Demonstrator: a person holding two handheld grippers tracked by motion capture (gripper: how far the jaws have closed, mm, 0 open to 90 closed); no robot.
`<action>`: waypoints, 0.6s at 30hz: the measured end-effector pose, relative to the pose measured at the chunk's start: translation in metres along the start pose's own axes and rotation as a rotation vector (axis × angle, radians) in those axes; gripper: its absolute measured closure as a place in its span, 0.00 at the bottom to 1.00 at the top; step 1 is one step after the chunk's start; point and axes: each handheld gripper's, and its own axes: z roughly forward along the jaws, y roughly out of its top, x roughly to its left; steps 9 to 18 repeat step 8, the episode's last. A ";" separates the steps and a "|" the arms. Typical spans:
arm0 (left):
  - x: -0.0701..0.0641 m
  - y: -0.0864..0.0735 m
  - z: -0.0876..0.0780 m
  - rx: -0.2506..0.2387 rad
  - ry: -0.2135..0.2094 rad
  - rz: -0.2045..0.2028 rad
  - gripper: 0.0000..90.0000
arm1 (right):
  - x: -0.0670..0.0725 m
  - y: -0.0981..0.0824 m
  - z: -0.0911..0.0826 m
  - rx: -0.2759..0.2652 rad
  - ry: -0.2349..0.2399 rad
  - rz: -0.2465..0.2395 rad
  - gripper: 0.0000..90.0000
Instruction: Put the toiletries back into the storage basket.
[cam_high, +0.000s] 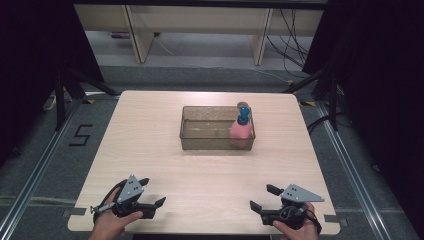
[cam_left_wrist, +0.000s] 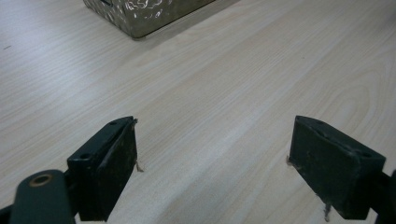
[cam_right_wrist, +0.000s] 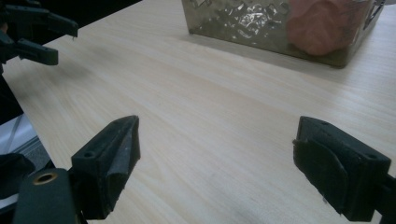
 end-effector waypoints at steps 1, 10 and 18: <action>-0.001 0.000 0.000 -0.004 -0.003 -0.007 0.16 | 0.002 -0.002 0.002 0.017 0.016 0.001 0.18; -0.001 0.000 0.000 -0.003 -0.004 -0.005 0.16 | 0.005 -0.003 0.001 0.044 0.027 -0.012 0.18; -0.001 0.000 0.000 -0.003 -0.004 -0.005 0.16 | 0.005 -0.003 0.001 0.044 0.027 -0.012 0.18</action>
